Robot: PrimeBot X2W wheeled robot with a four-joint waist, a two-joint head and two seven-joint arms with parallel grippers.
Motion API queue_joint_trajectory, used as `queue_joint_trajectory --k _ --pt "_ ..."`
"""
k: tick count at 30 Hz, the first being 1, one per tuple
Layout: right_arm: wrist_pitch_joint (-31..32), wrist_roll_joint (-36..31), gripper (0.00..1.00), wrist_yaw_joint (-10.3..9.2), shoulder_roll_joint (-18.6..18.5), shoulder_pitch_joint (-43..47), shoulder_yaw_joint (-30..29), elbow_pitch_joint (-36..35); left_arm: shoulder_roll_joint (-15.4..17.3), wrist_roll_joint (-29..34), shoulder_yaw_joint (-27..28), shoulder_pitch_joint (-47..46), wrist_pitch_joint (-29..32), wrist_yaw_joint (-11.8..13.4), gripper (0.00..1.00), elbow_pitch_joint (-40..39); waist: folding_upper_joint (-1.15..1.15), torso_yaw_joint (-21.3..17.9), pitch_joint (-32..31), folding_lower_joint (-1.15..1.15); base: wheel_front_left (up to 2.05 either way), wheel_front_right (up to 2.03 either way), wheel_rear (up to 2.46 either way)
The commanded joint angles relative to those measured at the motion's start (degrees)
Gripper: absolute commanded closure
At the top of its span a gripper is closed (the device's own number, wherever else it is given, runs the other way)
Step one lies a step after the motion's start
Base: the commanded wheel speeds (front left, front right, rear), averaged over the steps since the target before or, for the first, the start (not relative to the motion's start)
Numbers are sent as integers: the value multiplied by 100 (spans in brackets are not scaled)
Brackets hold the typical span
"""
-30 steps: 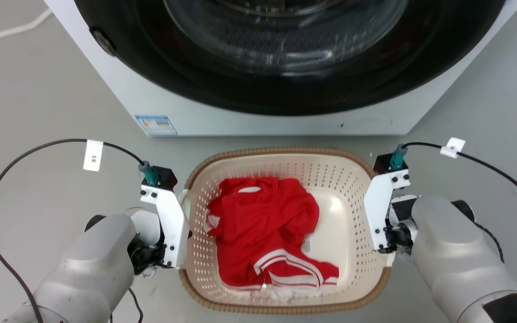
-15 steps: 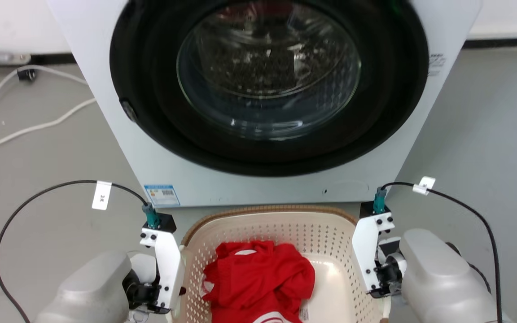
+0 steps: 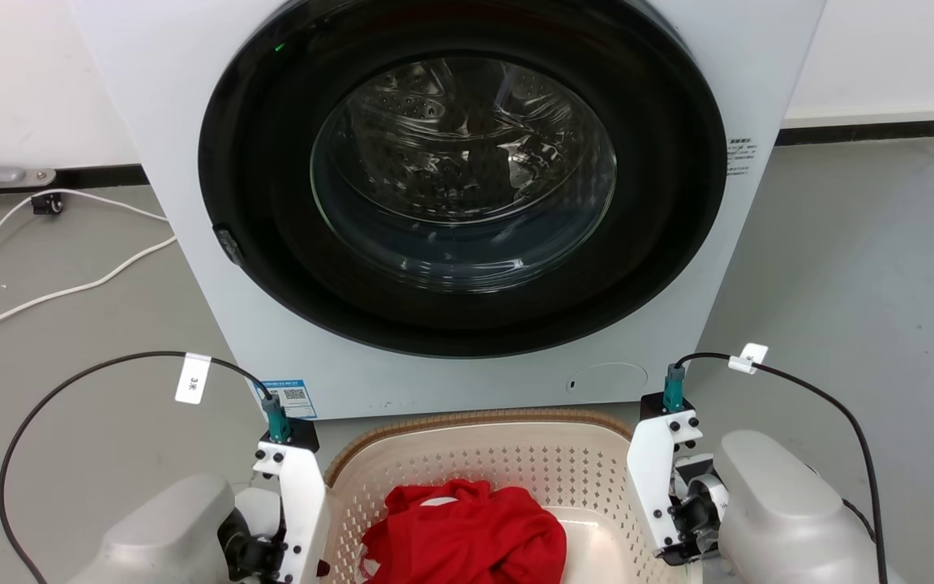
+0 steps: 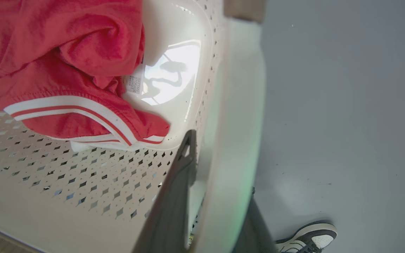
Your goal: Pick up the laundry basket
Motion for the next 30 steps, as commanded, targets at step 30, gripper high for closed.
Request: queue_joint_trajectory --k 30 --pt "124 227 100 9 -215 -175 368 46 198 -81 -181 -155 229 62 100 124 0 -26 -21 1 0 0 0"
